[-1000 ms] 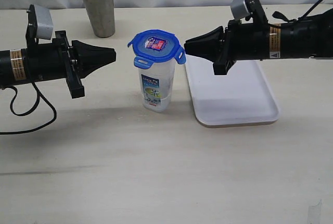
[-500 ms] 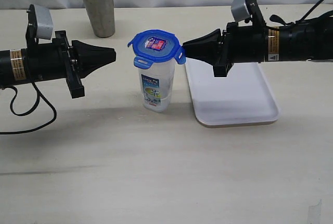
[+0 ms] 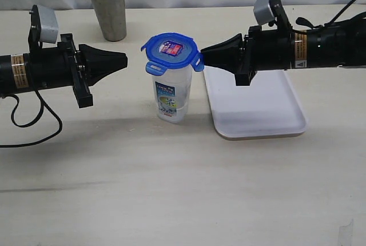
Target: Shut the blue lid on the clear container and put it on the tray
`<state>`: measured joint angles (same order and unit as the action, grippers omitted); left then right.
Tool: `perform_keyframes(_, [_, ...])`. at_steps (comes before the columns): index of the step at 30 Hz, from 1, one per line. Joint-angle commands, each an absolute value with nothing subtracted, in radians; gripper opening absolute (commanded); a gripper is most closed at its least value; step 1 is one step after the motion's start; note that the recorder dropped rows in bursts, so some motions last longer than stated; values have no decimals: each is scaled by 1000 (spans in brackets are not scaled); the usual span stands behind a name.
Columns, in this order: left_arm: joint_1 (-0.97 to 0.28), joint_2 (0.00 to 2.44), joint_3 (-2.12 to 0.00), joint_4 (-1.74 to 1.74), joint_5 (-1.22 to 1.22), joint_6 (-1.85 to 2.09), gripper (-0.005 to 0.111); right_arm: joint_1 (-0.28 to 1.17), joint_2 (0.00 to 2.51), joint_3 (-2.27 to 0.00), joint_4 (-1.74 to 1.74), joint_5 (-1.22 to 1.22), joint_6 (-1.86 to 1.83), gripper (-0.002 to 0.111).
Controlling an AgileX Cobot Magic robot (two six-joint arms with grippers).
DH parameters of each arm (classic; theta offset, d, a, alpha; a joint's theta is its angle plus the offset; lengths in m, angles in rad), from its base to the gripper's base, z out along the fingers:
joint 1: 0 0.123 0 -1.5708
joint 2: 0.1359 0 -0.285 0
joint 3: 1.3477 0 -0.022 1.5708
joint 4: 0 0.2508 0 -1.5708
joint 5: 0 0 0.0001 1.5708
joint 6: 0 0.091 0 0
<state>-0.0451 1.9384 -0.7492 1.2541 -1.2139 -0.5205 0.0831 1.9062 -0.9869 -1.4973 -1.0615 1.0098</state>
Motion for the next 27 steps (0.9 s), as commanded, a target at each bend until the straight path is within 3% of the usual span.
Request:
perform_keyframes(1, [-47, 1939, -753, 1244, -1221, -527, 0, 83, 1905, -983, -1508, -1081, 1017, 5])
perform_keyframes(17, [-47, 1939, -753, 1244, -1221, -527, 0, 81, 1898, -988, -1508, -1058, 1006, 5])
perform_keyframes(27, [-47, 1939, -753, 1231, -1221, -527, 0, 81, 1700, -953, -1610, -687, 1129, 5])
